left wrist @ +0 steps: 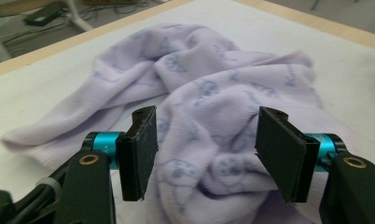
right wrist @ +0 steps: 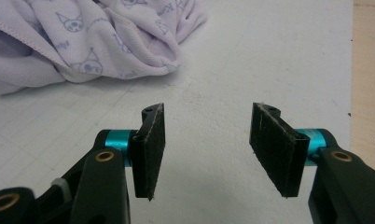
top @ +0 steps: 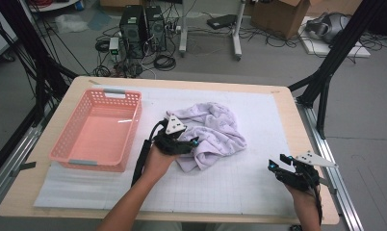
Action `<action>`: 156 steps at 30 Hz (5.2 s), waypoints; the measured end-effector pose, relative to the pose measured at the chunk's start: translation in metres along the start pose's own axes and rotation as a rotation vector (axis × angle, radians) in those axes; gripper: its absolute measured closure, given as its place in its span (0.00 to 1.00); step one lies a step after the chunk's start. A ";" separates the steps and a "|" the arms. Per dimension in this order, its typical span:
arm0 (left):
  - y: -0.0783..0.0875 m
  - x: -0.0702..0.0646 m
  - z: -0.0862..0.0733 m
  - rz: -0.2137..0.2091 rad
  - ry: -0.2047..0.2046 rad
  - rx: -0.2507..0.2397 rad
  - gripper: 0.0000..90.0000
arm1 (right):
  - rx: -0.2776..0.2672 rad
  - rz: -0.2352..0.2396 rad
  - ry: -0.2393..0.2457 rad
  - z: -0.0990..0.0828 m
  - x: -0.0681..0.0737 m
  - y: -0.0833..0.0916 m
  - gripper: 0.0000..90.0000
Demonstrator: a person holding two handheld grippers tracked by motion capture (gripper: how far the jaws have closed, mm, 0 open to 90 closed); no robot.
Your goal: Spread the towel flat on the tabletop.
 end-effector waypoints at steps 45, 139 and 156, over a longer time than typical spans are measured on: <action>-0.001 0.008 0.006 -0.108 0.240 -0.048 0.69 | 0.046 0.038 0.031 -0.005 0.016 -0.017 0.50; 0.006 -0.040 -0.053 -0.200 0.045 0.097 0.93 | 0.123 0.157 0.153 -0.002 0.072 -0.032 0.52; 0.067 -0.051 -0.064 -0.296 0.090 0.054 0.93 | 0.118 0.224 0.226 0.006 0.065 0.011 0.94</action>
Point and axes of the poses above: each handheld gripper's, and its own axes: y roughly backward along the jaws, z roughly out of its top, x roughly to its left, the point moved 8 cm from there along -y, roughly forward along the jaws, and after that the axes turned 9 degrees about y, right-handed, at the moved point
